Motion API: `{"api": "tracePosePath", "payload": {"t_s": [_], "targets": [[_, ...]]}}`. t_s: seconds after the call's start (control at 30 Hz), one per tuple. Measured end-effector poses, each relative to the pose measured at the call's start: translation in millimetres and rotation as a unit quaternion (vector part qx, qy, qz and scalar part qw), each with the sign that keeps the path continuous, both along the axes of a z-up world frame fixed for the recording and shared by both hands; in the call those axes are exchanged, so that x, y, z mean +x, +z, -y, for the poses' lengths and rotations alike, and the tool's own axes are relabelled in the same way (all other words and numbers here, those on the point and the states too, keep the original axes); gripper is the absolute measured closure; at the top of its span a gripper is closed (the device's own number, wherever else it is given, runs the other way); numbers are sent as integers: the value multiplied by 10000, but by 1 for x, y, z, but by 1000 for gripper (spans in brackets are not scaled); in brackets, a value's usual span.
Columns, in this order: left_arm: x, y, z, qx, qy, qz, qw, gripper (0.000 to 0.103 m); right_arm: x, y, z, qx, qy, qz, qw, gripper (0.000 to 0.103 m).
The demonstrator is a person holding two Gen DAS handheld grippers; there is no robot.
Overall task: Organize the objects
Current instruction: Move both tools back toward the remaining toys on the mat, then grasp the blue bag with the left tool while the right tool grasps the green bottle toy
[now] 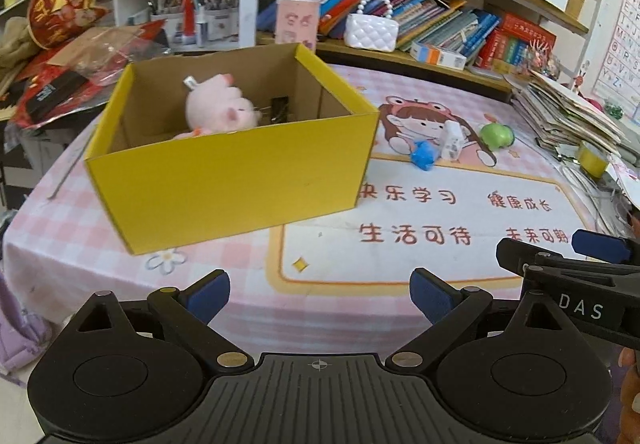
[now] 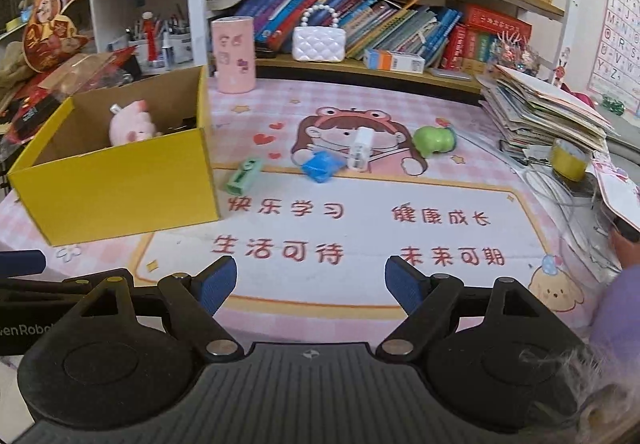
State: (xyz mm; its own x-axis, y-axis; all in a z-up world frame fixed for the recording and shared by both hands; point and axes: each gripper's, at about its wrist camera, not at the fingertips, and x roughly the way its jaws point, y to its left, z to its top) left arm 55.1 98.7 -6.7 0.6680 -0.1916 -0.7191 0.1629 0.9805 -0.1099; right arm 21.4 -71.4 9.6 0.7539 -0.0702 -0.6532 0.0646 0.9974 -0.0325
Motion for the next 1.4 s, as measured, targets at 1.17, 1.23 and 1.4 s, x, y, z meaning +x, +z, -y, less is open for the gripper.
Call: {"api": "tracePosePath", "payload": {"t_s": [1.17, 1.23, 1.4], "targets": [[128, -30, 167, 277, -558, -36, 9981, 20, 112, -28, 170, 265, -1022, -416, 9935, 19], [142, -33, 174, 387, -457, -5, 9982, 28, 123, -29, 179, 315, -996, -351, 9939, 19], [176, -45, 187, 638, -299, -44, 9975, 38, 154, -32, 195, 380, -896, -195, 9951, 19]]}}
